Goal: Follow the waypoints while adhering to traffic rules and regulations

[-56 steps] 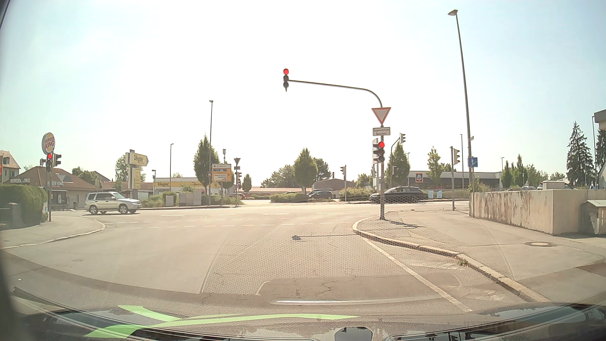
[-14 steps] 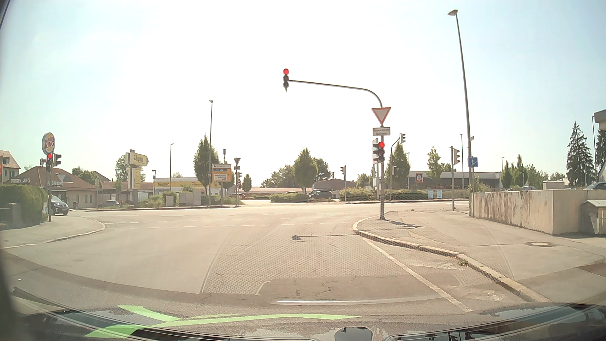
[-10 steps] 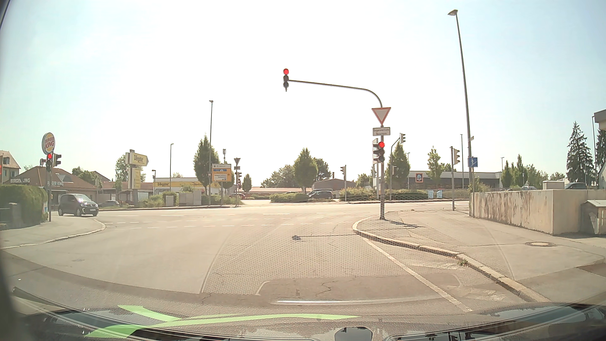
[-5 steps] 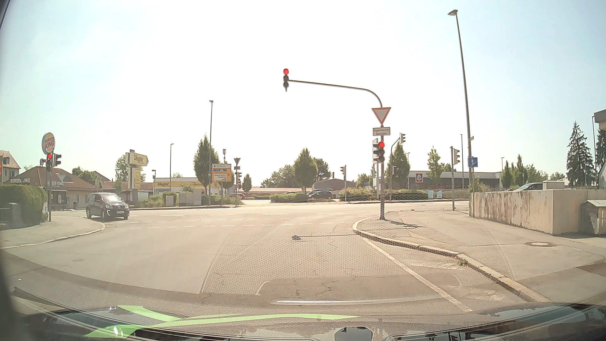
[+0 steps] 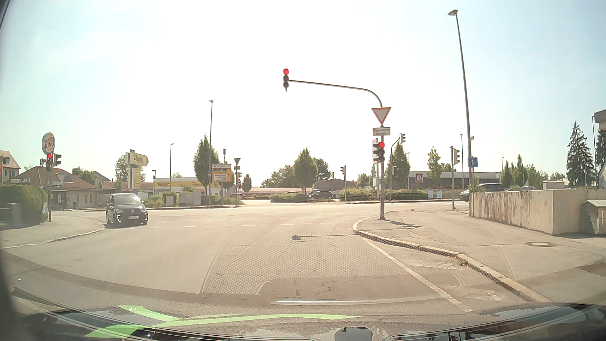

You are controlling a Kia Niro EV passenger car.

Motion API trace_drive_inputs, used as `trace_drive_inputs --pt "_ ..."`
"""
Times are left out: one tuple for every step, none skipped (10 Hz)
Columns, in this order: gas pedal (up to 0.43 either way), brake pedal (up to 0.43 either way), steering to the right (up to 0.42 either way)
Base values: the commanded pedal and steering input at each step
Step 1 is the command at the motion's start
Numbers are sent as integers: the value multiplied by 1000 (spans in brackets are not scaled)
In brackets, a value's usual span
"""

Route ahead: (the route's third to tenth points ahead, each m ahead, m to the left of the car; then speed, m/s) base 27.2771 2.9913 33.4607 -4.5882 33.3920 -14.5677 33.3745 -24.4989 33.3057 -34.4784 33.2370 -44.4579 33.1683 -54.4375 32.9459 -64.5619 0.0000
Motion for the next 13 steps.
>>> trace_drive_inputs --pt "0 305 -18" --pt "0 311 -18" --pt "0 311 -18" --pt "0 311 -18" --pt "0 311 -18" --pt "0 311 -18" --pt "0 311 -19" --pt "0 305 -18" --pt "0 311 -18" --pt "0 311 -18" --pt "0 305 -18" --pt "0 311 -18" --pt "0 311 -18"
